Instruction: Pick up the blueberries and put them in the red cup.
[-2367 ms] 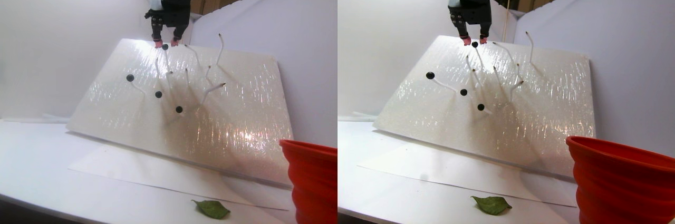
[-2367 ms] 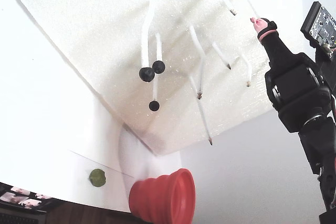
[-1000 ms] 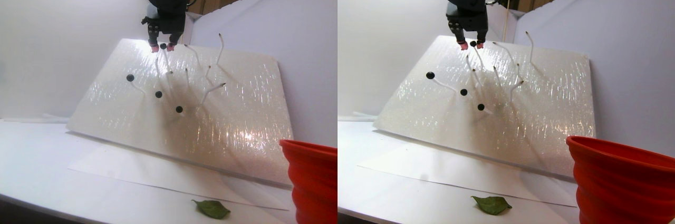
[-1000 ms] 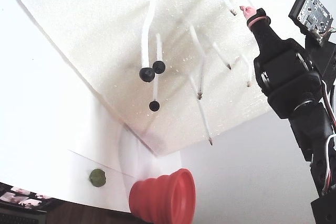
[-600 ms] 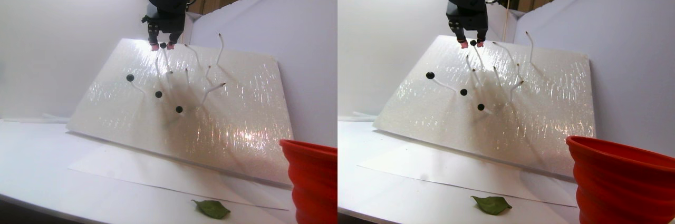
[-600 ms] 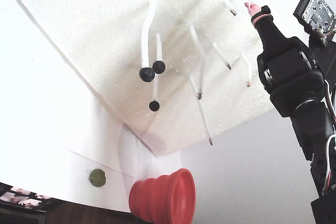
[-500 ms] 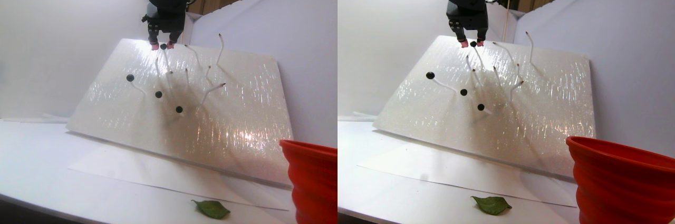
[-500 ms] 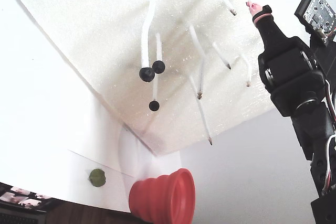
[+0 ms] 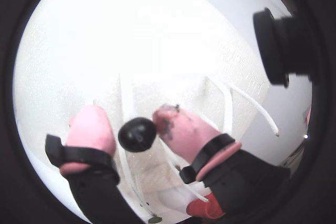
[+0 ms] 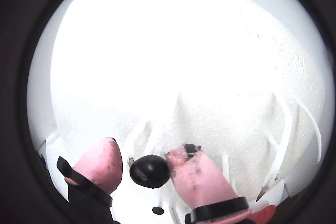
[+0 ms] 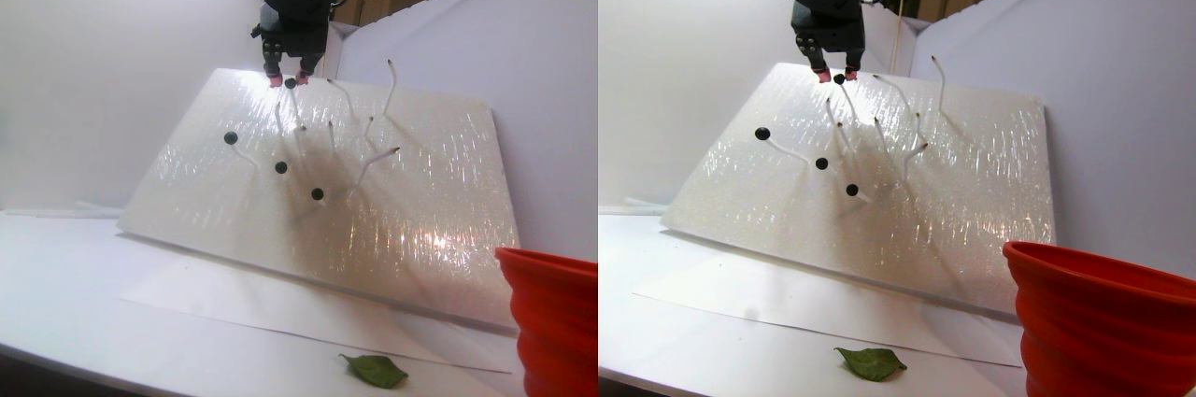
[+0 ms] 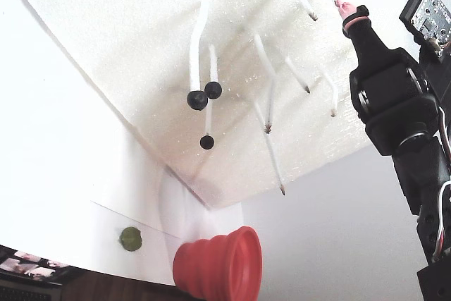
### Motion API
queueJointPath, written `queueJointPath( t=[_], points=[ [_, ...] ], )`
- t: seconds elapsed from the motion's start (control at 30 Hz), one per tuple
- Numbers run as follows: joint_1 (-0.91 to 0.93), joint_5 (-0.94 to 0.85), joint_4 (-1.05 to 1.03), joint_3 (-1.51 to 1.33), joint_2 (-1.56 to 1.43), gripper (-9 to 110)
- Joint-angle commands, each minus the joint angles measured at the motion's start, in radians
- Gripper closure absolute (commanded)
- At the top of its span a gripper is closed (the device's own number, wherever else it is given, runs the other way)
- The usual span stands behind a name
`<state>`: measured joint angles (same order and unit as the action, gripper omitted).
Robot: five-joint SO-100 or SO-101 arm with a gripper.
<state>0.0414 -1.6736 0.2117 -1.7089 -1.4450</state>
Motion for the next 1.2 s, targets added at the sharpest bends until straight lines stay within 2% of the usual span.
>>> queueJointPath(
  t=[0.0,1.17],
  points=[
    [0.012,-0.017,0.026,0.101,-0.034,86],
    [0.025,-0.051,-0.049,-0.057,-0.169,90]
  ],
)
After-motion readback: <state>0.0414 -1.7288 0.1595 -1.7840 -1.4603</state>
